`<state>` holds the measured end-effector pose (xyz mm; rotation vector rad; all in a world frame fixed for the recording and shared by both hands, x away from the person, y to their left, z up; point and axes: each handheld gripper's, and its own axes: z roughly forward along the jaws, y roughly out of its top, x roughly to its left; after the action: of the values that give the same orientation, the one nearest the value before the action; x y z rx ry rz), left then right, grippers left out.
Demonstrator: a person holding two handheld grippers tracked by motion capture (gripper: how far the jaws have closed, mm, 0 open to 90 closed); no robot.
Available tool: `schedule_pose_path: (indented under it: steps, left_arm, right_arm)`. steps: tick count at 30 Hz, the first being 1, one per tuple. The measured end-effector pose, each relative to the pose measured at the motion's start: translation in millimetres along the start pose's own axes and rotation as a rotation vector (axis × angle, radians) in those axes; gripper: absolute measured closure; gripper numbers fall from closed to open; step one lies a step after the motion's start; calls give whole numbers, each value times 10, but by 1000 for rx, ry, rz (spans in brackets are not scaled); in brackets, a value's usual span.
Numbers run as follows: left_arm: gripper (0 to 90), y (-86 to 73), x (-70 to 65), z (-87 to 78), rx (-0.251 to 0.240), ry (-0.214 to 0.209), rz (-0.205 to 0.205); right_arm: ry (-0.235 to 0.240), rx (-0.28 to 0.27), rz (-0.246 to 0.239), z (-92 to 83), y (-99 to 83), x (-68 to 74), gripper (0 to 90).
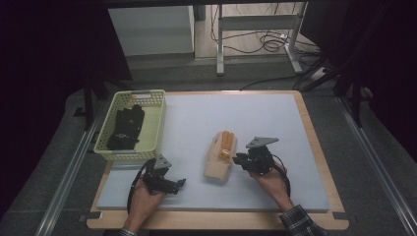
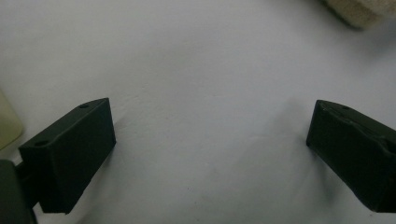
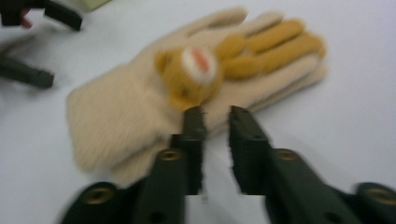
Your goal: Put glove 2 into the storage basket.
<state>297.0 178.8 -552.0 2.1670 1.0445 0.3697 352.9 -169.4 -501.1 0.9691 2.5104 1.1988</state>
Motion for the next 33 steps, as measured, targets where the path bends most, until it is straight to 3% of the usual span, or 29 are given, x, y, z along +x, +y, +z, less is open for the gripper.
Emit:
schedule_pose_path:
  steps: [4,11,33]
  left_arm:
    - [12,0,-2,2,-2,0,-3]
    - [12,0,-2,2,-3,0,-3]
    - [12,0,-3,2,-3,0,-4]
  right_arm:
    - [28,44,-28,60,-134,70,871]
    - [39,72,-68,205,-218,192,872]
    - [37,48,-98,598,17,430,834]
